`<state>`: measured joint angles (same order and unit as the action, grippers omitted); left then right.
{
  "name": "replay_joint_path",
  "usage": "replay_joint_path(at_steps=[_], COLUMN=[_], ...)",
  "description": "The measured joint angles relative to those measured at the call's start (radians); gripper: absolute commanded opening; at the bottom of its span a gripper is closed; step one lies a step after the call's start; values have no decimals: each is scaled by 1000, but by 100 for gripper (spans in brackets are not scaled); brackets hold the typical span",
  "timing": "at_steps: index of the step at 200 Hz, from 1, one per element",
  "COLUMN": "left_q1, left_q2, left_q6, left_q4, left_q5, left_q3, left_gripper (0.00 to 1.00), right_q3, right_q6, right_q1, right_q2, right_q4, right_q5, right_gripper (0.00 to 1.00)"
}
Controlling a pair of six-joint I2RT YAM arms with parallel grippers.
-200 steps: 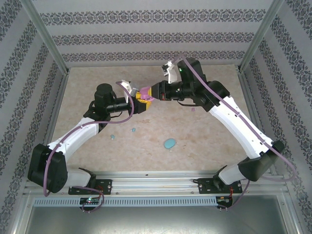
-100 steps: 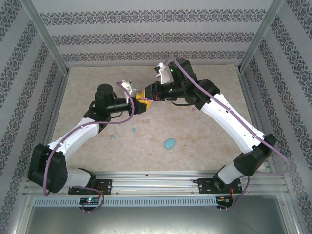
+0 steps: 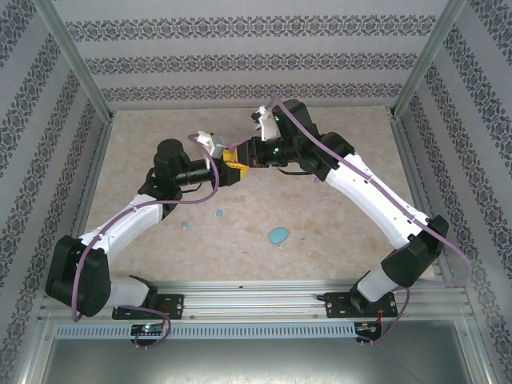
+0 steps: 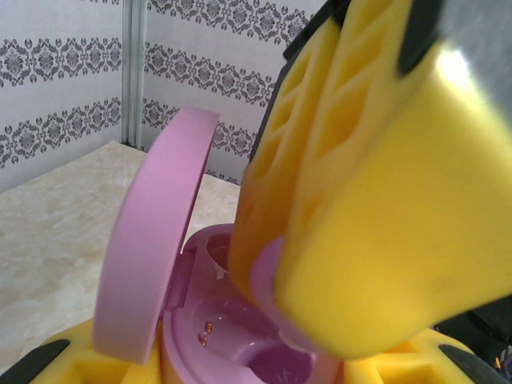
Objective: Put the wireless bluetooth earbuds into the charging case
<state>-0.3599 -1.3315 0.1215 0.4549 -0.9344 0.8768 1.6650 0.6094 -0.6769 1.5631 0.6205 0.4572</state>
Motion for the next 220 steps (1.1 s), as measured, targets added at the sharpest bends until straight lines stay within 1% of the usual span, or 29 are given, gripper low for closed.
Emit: replay_joint_path(at_steps=[71, 143, 162, 180, 220], left_q1=[0, -1, -2, -6, -7], left_q2=[0, 0, 0, 0, 0], left_q6=[-1, -8, -9, -12, -12], left_q4=[-3, -43, -48, -59, -69], left_q5=[0, 1, 2, 5, 5], left_q3=[0, 0, 0, 0, 0], left_gripper=[27, 27, 27, 27, 27], right_q3=[0, 0, -1, -3, -3], right_q6=[-39, -80, -92, -99, -111], right_q1=[-16, -28, -28, -30, -35], right_q2=[13, 24, 23, 23, 23], right_q4=[-10, 0, 4, 10, 15], right_q5=[-21, -54, -64, -72, -79], right_gripper=[10, 10, 12, 17, 21])
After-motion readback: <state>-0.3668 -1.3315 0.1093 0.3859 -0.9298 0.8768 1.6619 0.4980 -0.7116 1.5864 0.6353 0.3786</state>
